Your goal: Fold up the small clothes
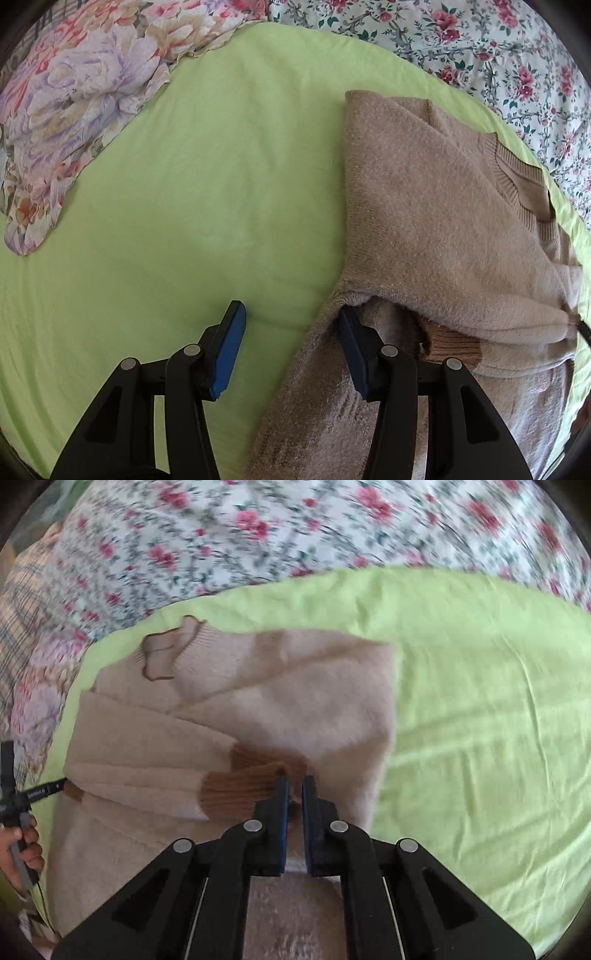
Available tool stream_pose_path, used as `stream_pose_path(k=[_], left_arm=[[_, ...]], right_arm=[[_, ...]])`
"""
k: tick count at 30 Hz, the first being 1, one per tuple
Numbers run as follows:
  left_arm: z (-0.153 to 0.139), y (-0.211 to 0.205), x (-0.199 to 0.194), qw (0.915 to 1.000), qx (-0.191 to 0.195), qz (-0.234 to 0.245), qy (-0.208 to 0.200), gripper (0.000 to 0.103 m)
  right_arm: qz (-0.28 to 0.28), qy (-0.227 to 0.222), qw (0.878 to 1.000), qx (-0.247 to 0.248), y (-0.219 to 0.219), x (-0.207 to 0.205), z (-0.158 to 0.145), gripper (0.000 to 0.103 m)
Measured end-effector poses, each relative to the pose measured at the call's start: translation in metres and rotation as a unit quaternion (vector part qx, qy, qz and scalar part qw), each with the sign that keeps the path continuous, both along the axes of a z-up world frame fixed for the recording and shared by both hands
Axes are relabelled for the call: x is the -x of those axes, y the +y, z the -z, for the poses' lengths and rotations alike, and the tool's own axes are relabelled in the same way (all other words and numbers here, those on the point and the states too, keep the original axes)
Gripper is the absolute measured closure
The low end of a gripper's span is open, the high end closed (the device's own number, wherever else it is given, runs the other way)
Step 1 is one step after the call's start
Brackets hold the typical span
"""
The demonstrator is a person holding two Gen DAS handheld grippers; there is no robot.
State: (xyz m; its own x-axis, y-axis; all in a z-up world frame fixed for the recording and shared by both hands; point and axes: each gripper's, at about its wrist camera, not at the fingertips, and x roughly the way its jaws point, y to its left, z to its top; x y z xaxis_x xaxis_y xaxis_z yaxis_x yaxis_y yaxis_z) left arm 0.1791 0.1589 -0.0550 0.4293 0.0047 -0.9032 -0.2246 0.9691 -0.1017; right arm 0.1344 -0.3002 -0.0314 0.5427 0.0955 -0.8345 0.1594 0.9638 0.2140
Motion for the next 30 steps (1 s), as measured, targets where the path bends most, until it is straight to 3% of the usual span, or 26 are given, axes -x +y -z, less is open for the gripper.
stream_pose_path(k=[5,10,11,12,13,15,19,21,24,28,29,30], left_arm=[[-0.010,-0.023,-0.003,0.9977,-0.035,0.057,-0.014,0.053],[-0.003,-0.016,-0.013,0.9992,-0.022,0.033,-0.001,0.050],[-0.002,-0.013,-0.013,0.9995,-0.015,0.028,0.000,0.050],[-0.002,-0.010,-0.012,0.9996,-0.009,0.025,0.000,0.049],[-0.002,-0.009,-0.012,0.9996,-0.008,0.026,0.000,0.049],[-0.002,-0.009,-0.012,0.9995,-0.012,0.029,0.001,0.049],[-0.001,-0.003,-0.016,0.9998,0.003,0.019,0.003,0.049],[0.001,0.006,-0.019,0.9998,0.016,0.011,0.004,0.049],[0.002,0.007,-0.018,0.9997,0.020,0.010,0.004,0.049],[0.001,0.007,-0.018,0.9996,0.024,0.011,0.009,0.049],[0.000,0.008,-0.017,0.9996,0.025,0.010,0.009,0.049],[0.000,0.008,-0.017,0.9995,0.027,0.010,0.009,0.049]], right_arm=[[0.037,-0.008,0.997,-0.065,-0.014,0.002,-0.001,0.092],[0.051,0.005,0.993,-0.102,-0.002,-0.014,0.010,0.059],[0.045,0.013,0.993,-0.109,0.000,-0.016,0.013,0.058],[0.034,0.024,0.993,-0.110,0.005,-0.019,0.015,0.057],[0.022,0.029,0.995,-0.096,0.010,-0.019,0.015,0.063],[-0.009,0.011,0.999,-0.050,0.020,-0.015,0.004,0.097],[-0.040,-0.078,0.995,-0.047,0.015,0.003,-0.023,0.097],[-0.097,-0.026,0.994,-0.038,0.020,0.002,-0.010,0.096],[-0.125,0.061,0.990,-0.028,0.022,0.005,0.012,0.095],[-0.071,0.016,0.996,-0.057,0.002,0.018,-0.002,0.093],[-0.052,0.001,0.996,-0.071,-0.004,0.015,-0.004,0.090],[-0.037,-0.009,0.996,-0.077,-0.008,0.011,-0.005,0.075]])
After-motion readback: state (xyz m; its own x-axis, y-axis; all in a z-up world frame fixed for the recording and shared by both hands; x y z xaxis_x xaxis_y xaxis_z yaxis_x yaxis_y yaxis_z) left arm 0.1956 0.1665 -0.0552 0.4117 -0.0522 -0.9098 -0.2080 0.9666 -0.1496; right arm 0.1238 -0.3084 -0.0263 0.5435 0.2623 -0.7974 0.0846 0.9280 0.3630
